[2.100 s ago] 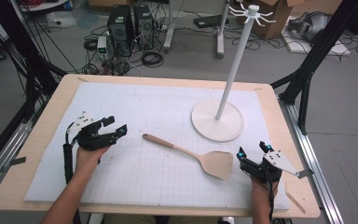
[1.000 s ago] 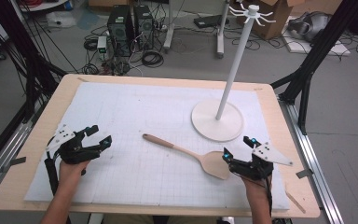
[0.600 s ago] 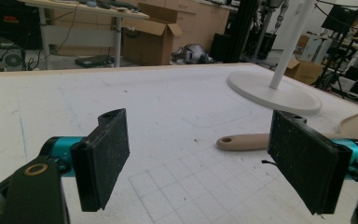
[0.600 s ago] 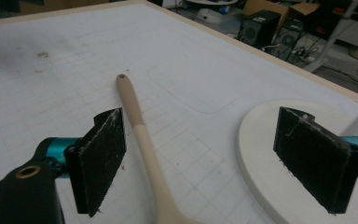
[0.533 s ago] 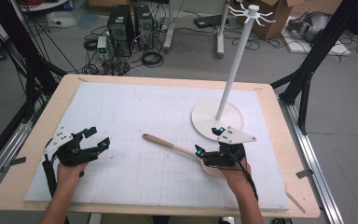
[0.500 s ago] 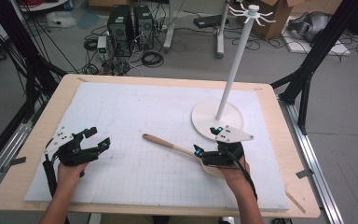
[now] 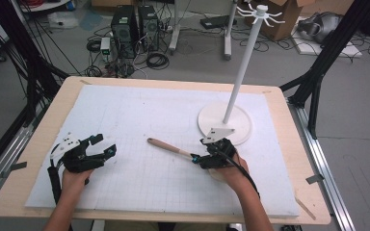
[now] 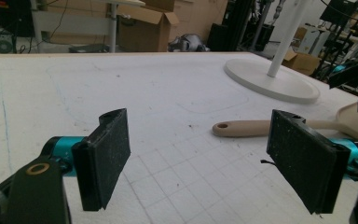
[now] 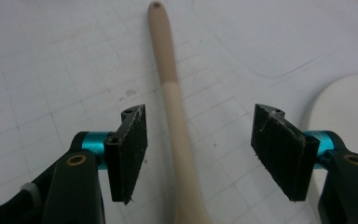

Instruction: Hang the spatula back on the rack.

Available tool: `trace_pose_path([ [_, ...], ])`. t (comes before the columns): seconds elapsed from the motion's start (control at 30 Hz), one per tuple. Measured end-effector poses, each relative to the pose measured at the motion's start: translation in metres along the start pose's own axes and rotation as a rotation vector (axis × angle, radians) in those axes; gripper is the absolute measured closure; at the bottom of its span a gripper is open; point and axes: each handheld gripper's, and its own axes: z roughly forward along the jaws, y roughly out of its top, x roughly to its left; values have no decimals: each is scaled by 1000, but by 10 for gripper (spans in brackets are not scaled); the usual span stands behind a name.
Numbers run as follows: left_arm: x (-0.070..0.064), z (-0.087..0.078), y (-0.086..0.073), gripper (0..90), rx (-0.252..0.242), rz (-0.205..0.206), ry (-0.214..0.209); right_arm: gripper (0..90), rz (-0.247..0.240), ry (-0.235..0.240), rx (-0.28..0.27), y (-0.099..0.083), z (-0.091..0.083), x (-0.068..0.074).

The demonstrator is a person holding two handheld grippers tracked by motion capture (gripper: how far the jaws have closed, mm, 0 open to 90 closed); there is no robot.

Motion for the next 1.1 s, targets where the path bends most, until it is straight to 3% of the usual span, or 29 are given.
trace_pose_path([
  [0.17, 0, 2, -1, 219, 8, 3, -5, 379, -3, 60, 99, 0, 20, -2],
  [0.43, 1, 2, -1, 220, 10, -4, -3, 496, 0, 114, 211, 1, 33, -6],
  [0.73, 0, 3, -2, 221, 18, -7, -8, 587, -38, 153, 248, 6, 44, -9],
  [1.1, 1, 3, -3, 222, 18, -12, -5, 635, -66, 164, 272, 16, 54, -8],
])
